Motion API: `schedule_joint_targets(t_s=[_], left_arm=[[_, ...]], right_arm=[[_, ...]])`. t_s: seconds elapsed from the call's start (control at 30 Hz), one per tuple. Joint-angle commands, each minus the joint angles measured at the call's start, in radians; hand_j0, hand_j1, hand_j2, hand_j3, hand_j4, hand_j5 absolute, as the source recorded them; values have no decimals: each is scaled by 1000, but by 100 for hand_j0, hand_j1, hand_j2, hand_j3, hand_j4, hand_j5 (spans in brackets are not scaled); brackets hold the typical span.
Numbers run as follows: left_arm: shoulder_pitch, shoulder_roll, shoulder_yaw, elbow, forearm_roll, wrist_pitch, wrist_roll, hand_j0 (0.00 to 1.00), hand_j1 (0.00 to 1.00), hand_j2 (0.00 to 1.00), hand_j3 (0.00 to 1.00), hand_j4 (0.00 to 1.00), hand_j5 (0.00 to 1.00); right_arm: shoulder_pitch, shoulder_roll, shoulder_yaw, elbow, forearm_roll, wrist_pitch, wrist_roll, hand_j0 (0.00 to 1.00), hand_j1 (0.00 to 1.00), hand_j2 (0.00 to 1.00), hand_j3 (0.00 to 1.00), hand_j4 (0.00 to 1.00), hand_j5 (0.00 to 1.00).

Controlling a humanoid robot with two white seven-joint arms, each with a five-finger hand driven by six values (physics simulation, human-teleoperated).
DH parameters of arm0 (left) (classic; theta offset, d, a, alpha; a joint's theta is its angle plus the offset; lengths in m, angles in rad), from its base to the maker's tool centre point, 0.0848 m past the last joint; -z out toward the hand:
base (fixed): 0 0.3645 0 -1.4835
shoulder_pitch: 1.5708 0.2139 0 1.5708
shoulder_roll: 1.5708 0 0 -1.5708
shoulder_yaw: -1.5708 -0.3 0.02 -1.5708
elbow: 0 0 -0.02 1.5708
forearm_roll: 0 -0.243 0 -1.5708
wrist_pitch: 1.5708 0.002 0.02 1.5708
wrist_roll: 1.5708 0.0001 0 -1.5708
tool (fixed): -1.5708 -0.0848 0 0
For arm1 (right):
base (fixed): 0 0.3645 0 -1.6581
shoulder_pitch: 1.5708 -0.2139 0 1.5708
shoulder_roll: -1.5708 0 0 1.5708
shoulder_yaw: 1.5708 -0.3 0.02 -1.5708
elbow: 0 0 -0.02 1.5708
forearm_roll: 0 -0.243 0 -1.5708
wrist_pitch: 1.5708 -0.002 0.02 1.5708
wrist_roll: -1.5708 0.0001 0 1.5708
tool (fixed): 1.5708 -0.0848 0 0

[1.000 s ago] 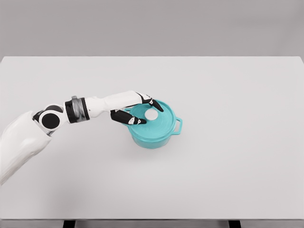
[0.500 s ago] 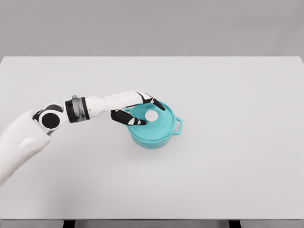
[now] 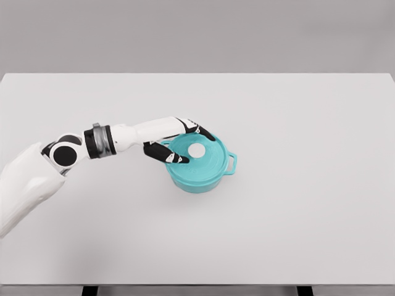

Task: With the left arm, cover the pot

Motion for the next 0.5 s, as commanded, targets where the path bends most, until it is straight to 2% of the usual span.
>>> schedule_joint_targets(t_s=[0.0,0.47], left_arm=[[0,0,1,-1,8,2,0,81,81,81,81,81,81],[-6,8,1,-12,41,2,-8,85,85,85,85,85,85]], right_arm=[[0,0,0,0,1,0,0,100,100,100,100,100,100],[0,0,0,0,1,0,0,100,100,100,100,100,100]])
